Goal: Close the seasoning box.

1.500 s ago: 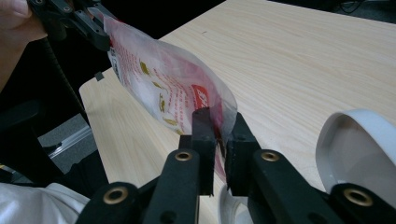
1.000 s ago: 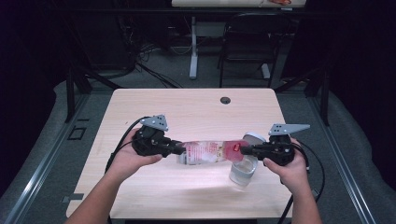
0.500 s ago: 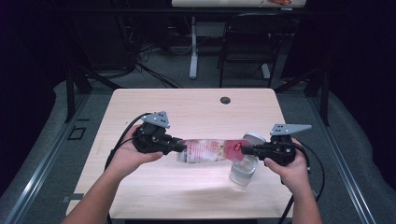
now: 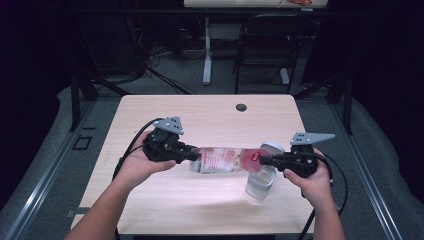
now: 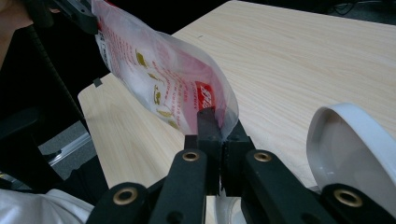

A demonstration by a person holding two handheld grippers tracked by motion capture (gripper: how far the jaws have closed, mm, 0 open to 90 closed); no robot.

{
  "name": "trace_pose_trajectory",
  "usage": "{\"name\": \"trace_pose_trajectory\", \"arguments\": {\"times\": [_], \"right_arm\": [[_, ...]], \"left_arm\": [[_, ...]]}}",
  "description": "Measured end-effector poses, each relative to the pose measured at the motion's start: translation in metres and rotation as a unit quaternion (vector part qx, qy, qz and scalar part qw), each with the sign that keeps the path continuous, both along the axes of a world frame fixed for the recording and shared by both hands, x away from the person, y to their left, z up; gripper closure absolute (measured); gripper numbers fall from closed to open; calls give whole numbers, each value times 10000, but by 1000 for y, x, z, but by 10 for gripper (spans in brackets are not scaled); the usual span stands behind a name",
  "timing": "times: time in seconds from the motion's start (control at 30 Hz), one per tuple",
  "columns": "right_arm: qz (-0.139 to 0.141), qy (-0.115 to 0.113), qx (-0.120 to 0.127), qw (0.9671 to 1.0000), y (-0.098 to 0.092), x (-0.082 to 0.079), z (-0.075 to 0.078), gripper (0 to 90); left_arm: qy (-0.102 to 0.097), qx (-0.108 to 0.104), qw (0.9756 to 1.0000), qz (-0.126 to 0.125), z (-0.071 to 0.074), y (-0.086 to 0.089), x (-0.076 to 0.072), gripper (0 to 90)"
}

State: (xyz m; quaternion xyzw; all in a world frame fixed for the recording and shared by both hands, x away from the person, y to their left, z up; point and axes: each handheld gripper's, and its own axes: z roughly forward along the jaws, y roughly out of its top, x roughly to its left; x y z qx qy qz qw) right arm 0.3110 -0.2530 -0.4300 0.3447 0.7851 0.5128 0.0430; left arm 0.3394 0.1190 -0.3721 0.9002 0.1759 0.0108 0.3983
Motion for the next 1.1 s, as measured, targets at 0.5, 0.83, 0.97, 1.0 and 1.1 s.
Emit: {"name": "trace_pose_trajectory", "arguments": {"times": [0.5,0.83,0.97,1.0,1.1], "right_arm": [[-194,-40,-184,9996,-8,-1,0,894],[-254,-11,-332,9991,-8,-1,-2,893],[-254,2,-326,9991,-8,0,-3,894],[-258,4,-329,9991,-8,0,-3,894],[-258,7,-321,9992,-8,0,-3,894]], "left_arm": [[-36,0,10000,-71,6,-13,2,779],[-67,17,9999,-99,10,-17,3,782],[-58,-10,9999,-104,11,-18,4,782],[-61,-15,9999,-99,11,-18,4,782],[-58,-26,9999,-99,11,-18,4,783]]}}
